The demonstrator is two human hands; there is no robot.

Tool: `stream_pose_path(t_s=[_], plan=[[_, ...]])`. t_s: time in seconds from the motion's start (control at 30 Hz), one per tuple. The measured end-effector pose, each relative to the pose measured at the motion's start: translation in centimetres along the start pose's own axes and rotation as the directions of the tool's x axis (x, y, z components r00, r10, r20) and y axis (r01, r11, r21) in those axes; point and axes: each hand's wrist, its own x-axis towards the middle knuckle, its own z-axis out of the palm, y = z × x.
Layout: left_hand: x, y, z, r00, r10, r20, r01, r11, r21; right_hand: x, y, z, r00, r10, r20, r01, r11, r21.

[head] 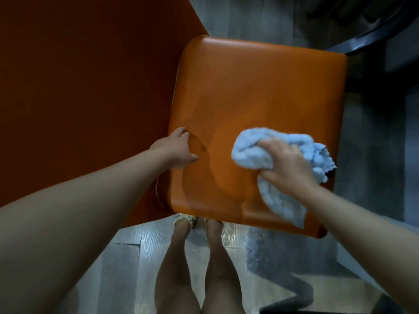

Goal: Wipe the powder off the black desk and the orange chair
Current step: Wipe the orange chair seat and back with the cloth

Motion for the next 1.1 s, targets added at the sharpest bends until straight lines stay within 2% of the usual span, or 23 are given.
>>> stream_pose_path(t_s=[0.07, 0.1, 0.17, 0.23, 0.3, 0.37, 0.43, 0.5, 0.53, 0.57, 0.63, 0.7, 0.77, 0.87, 0.93, 1.0, 1.07, 1.1], plan=[[0.0, -0.1, 0.0, 1.0, 0.004, -0.01, -0.004, 1.0, 0.029, 3.1, 1.6, -1.8, 0.975, 0.157, -0.159, -0.142, 0.985, 0.103], [0.0, -0.1, 0.1, 1.0, 0.004, -0.015, -0.004, 0.999, 0.036, 4.6, 2.3, -2.7, 0.954, 0.243, -0.174, -0.229, 0.969, 0.097], [0.0, -0.2, 0.2, 1.0, 0.005, -0.015, -0.004, 0.999, 0.038, 6.7, 3.0, -3.4, 0.938, 0.34, -0.069, -0.342, 0.94, -0.013], [0.0, -0.2, 0.3, 1.0, 0.005, -0.01, -0.004, 0.999, 0.038, 7.1, 2.8, -2.4, 0.921, 0.385, 0.054, -0.379, 0.921, -0.093], [-0.1, -0.1, 0.4, 1.0, -0.001, -0.006, 0.001, 0.999, 0.039, 5.9, 2.1, -1.3, 0.914, 0.398, 0.083, -0.387, 0.914, -0.126], [0.0, 0.0, 0.4, 1.0, -0.004, 0.0, 0.004, 0.999, 0.044, 3.9, 1.3, -0.5, 0.929, 0.365, 0.061, -0.352, 0.922, -0.161], [-0.1, -0.1, 0.3, 1.0, -0.007, 0.009, 0.006, 0.999, 0.043, 1.5, 0.6, 0.2, 0.97, 0.228, 0.08, -0.212, 0.963, -0.165], [-0.1, 0.0, 0.3, 1.0, -0.002, 0.013, 0.002, 0.999, 0.045, 0.2, 0.3, 0.0, 0.992, 0.053, 0.117, -0.053, 0.999, 0.0], [-0.2, 0.0, 0.3, 1.0, -0.001, 0.012, 0.001, 0.999, 0.048, 0.5, 0.3, -0.8, 0.997, 0.022, 0.077, -0.03, 0.995, 0.099], [-0.2, 0.0, 0.3, 1.0, -0.003, 0.008, 0.002, 0.999, 0.053, 1.4, 0.6, -1.6, 0.998, 0.054, -0.02, -0.05, 0.987, 0.155], [-0.2, -0.1, 0.2, 1.0, 0.002, -0.002, -0.002, 0.997, 0.074, 4.5, 2.0, -3.3, 0.962, 0.2, -0.187, -0.18, 0.976, 0.12], [-0.1, -0.3, 0.0, 1.0, 0.011, -0.002, -0.011, 0.995, 0.096, 7.2, 3.1, -4.2, 0.946, 0.302, -0.117, -0.309, 0.95, -0.038], [-0.1, -0.4, 0.0, 1.0, 0.012, -0.008, -0.011, 0.994, 0.109, 7.9, 3.1, -3.5, 0.942, 0.335, -0.002, -0.33, 0.928, -0.171], [-0.3, -0.4, 0.0, 0.999, 0.027, -0.02, -0.024, 0.991, 0.134, 5.2, 1.1, -1.3, 0.964, 0.265, 0.002, -0.261, 0.948, -0.183], [-0.5, -0.5, 0.0, 0.999, 0.035, -0.022, -0.031, 0.989, 0.147, 2.1, -0.4, 0.6, 0.99, 0.119, 0.071, -0.102, 0.973, -0.209], [-0.5, -0.5, -0.1, 0.999, 0.042, -0.023, -0.038, 0.987, 0.153, 0.3, -0.8, 1.0, 0.993, 0.004, 0.12, 0.013, 0.991, -0.135], [-0.6, -0.6, -0.2, 0.998, 0.051, -0.027, -0.046, 0.986, 0.162, 1.0, 0.1, -0.1, 1.0, -0.003, 0.022, 0.003, 1.0, -0.001], [-0.6, -0.7, -0.2, 0.998, 0.054, -0.034, -0.047, 0.985, 0.168, 1.9, 1.1, -0.8, 0.998, 0.041, -0.057, -0.04, 0.999, 0.02]])
